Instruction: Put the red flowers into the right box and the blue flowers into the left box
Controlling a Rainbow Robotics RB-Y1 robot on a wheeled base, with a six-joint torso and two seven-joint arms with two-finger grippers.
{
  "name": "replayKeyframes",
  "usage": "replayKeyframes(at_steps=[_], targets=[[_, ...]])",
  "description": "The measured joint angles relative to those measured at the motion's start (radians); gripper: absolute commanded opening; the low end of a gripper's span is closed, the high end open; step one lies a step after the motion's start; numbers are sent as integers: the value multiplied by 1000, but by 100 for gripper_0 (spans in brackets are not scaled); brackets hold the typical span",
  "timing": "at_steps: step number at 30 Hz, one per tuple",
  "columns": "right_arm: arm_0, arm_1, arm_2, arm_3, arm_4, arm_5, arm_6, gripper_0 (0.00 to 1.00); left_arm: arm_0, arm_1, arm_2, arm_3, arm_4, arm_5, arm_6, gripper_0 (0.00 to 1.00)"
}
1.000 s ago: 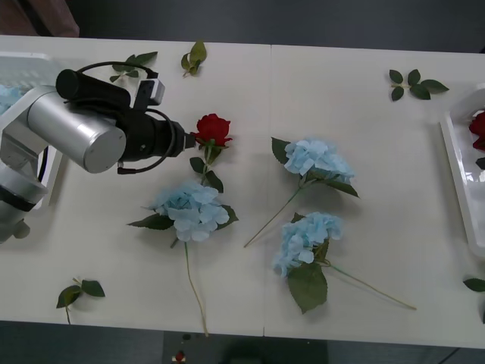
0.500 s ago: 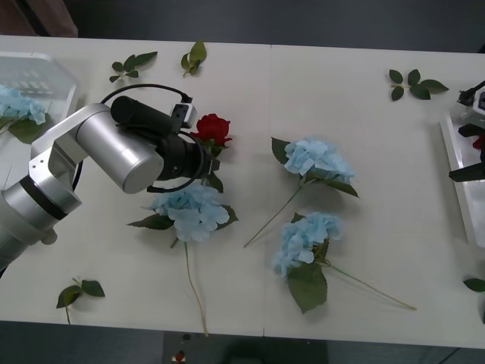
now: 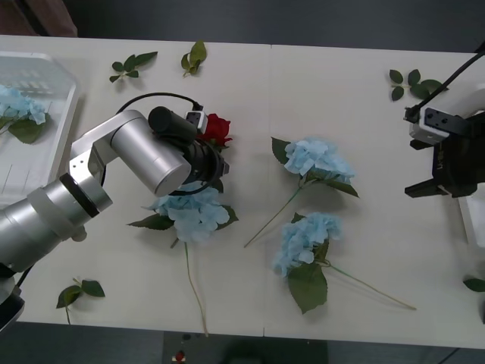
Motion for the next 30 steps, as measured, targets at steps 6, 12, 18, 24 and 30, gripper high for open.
replayKeyframes(at_steps=[6, 12, 18, 24, 30], targets=[[89, 47, 6, -151, 2, 0, -81, 91, -22, -8, -40, 53, 0, -45, 0, 72], [183, 47, 76, -276, 55, 0, -219, 91, -22, -8, -40, 60, 0, -45, 0, 27], [248, 47, 161, -331, 157, 0, -323, 91, -22, -8, -40, 65, -3, -45, 0, 2], [257, 47, 254, -332, 261, -1, -380, 91, -22, -8, -40, 66, -36, -53, 0, 0], [260, 60, 320, -332, 365, -32, -391, 90, -22, -5, -40, 68, -74, -108, 0, 0]])
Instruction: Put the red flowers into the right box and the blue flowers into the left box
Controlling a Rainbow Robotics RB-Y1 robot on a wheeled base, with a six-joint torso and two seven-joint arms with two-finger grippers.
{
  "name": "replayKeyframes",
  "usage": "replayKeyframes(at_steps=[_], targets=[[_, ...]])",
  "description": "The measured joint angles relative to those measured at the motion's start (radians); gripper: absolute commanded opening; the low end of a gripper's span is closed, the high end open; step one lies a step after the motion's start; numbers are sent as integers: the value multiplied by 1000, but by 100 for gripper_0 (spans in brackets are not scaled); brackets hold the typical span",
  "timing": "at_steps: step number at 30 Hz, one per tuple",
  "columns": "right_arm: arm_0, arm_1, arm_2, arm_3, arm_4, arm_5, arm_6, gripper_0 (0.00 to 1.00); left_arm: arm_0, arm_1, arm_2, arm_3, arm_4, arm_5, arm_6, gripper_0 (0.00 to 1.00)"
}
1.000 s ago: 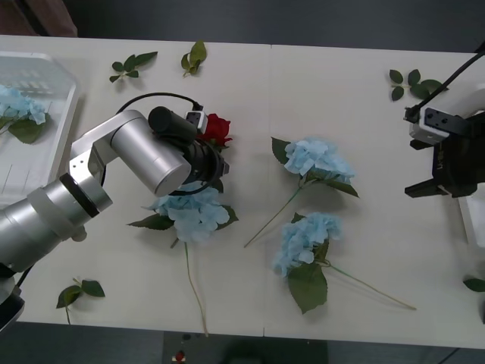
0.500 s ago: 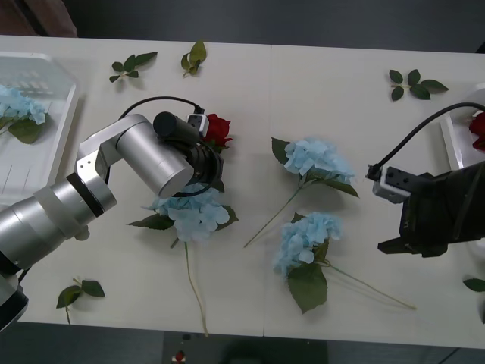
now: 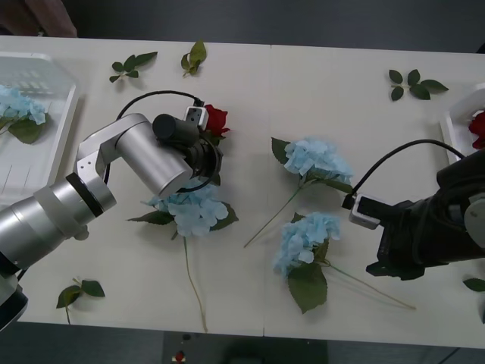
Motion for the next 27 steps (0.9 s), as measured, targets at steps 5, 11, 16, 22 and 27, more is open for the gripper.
replayKeyframes(at_steps=[5, 11, 16, 22, 27], targets=[[28, 25, 59, 0, 81, -55, -10, 91, 0, 17, 7, 0, 0, -61, 0, 0], [45, 25, 141, 70, 102, -170, -30, 91, 0, 45, 69, -3, -28, -115, 0, 0], [45, 25, 161, 121, 104, -216, -30, 91, 0, 95, 140, -59, -29, -115, 0, 0], [42, 25, 148, 122, 107, -216, -30, 90, 0, 146, 210, -122, -29, -115, 0, 0], [38, 25, 93, 107, 83, -228, -30, 91, 0, 190, 252, -197, -28, -115, 0, 0]])
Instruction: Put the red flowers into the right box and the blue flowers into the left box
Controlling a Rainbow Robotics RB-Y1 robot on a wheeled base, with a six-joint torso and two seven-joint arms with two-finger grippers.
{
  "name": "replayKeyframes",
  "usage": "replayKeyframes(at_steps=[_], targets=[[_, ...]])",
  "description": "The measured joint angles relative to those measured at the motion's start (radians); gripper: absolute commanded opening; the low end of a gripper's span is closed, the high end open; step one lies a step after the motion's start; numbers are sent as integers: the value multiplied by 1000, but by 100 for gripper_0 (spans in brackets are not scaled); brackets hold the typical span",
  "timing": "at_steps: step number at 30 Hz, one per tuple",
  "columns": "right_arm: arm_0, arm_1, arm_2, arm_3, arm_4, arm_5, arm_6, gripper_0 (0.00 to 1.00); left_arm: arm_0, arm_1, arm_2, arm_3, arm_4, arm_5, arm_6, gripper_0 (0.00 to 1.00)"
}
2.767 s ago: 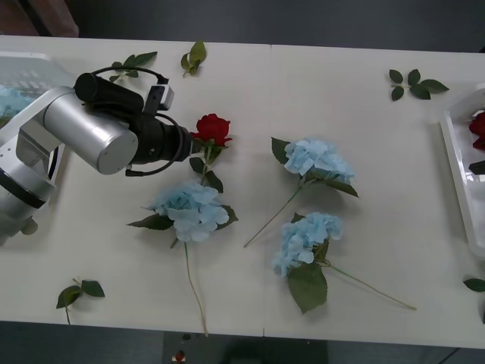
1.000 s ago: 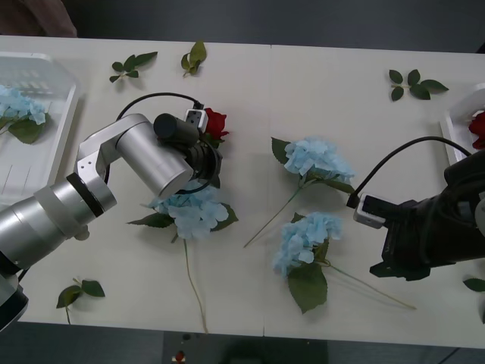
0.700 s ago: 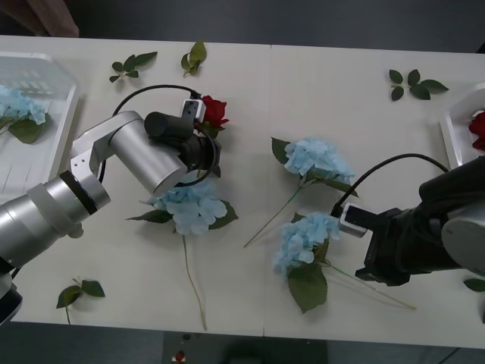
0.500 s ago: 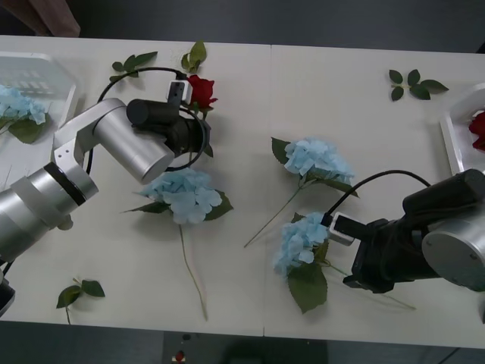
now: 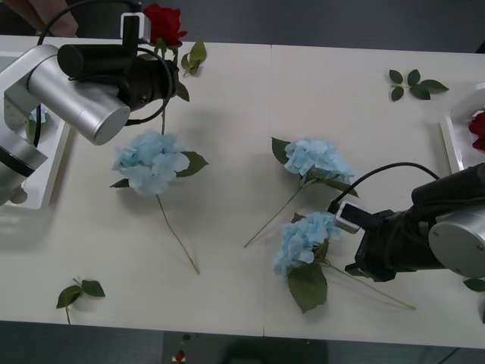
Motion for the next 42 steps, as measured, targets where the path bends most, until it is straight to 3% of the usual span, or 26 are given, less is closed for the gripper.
replayKeyframes(at_steps=[9, 28, 34, 42], targets=[[0, 0, -176, -21, -196, 3, 0, 91, 0, 62, 81, -112, 10, 0, 20, 0], [-2, 18, -561, -21, -612, 173, 0, 90, 0, 100, 159, -137, 111, 0, 72, 0], [-6, 18, -671, -19, -698, 228, 0, 91, -14, 31, 173, -144, 116, 0, 97, 0], [-69, 18, -780, 89, -844, 295, 0, 91, -131, -193, 170, -77, 47, 0, 121, 0]])
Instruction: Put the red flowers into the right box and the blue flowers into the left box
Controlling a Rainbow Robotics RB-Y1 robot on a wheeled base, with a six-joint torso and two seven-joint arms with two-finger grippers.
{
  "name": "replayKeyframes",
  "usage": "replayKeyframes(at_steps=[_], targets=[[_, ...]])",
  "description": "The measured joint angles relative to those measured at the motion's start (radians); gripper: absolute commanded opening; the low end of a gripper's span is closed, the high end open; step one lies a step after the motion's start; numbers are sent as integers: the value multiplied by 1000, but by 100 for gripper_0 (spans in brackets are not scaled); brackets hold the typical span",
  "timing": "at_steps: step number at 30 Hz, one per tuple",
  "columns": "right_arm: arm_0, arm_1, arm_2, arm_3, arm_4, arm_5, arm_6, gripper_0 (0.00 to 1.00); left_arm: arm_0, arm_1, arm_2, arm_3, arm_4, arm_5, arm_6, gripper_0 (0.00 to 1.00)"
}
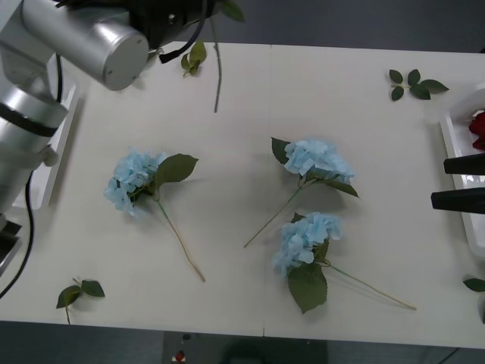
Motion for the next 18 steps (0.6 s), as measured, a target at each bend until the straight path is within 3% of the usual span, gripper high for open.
replayKeyframes(at_steps=[7, 18], targets=[[-59, -2, -15, 135, -89, 0, 0, 91, -105, -197, -22, 70, -52, 0, 1, 0], [-172, -36, -15, 333, -153, 0, 0, 90, -118, -414, -22, 102, -83, -146, 64, 0]])
